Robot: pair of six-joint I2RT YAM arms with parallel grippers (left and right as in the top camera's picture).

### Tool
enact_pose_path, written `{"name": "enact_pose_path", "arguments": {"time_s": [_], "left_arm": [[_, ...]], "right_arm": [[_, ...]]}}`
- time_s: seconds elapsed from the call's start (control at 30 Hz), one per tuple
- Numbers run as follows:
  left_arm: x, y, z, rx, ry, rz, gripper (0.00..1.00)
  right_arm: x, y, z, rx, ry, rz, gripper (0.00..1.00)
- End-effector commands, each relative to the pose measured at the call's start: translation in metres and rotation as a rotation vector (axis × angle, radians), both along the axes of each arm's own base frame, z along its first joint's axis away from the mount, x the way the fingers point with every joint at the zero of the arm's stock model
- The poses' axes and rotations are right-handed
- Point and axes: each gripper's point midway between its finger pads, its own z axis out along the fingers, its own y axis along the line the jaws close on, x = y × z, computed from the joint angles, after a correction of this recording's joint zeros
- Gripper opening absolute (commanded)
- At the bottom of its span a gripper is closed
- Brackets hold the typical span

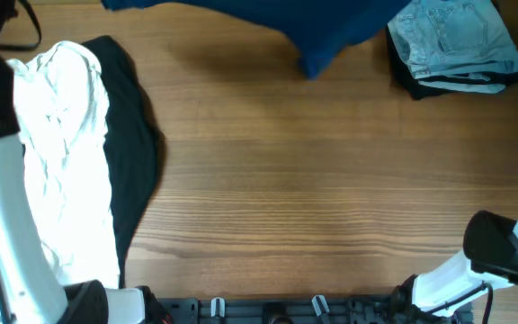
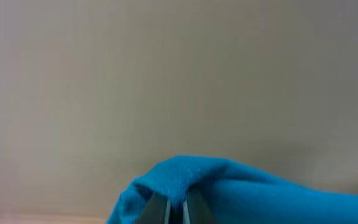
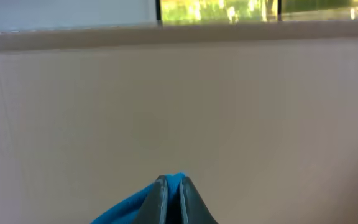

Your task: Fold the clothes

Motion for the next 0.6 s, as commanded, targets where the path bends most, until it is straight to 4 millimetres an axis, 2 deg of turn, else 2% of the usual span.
{"name": "enact_pose_path", "arguments": {"time_s": [0.0, 0.03, 0.1, 0.13, 0.17, 0.23, 0.43, 0.57], "left_arm": [[-0.017, 0.000, -0.063, 0.057, 0.267, -0.014, 0.04], [-0.022, 0.015, -0.104, 0.087, 0.434, 0.059, 0.04], [-0.026, 0.037, -0.158, 0.116, 0.649, 0.157, 0.04], [-0.026, 0.040, -0.179, 0.110, 0.732, 0.158, 0.04], [-0.026, 0.040, -0.195, 0.105, 0.793, 0.152, 0.04], [-0.022, 0.037, -0.220, 0.091, 0.880, 0.126, 0.04], [-0.021, 0.034, -0.219, 0.079, 0.874, 0.112, 0.04], [-0.020, 0.032, -0.219, 0.072, 0.871, 0.098, 0.04]], "right_arm": [[0.040, -0.014, -0.093, -0.005, 0.296, 0.000, 0.04], [0.055, -0.013, -0.142, 0.021, 0.440, 0.046, 0.04], [0.069, -0.012, -0.202, 0.070, 0.612, 0.094, 0.04], [0.071, -0.010, -0.224, 0.096, 0.678, 0.112, 0.04], [0.069, -0.010, -0.232, 0.106, 0.707, 0.114, 0.04], [0.061, -0.009, -0.233, 0.098, 0.729, 0.115, 0.04], [0.046, -0.004, -0.249, 0.120, 0.817, 0.126, 0.04], [0.025, 0.002, -0.258, 0.111, 0.896, 0.140, 0.04]]}}
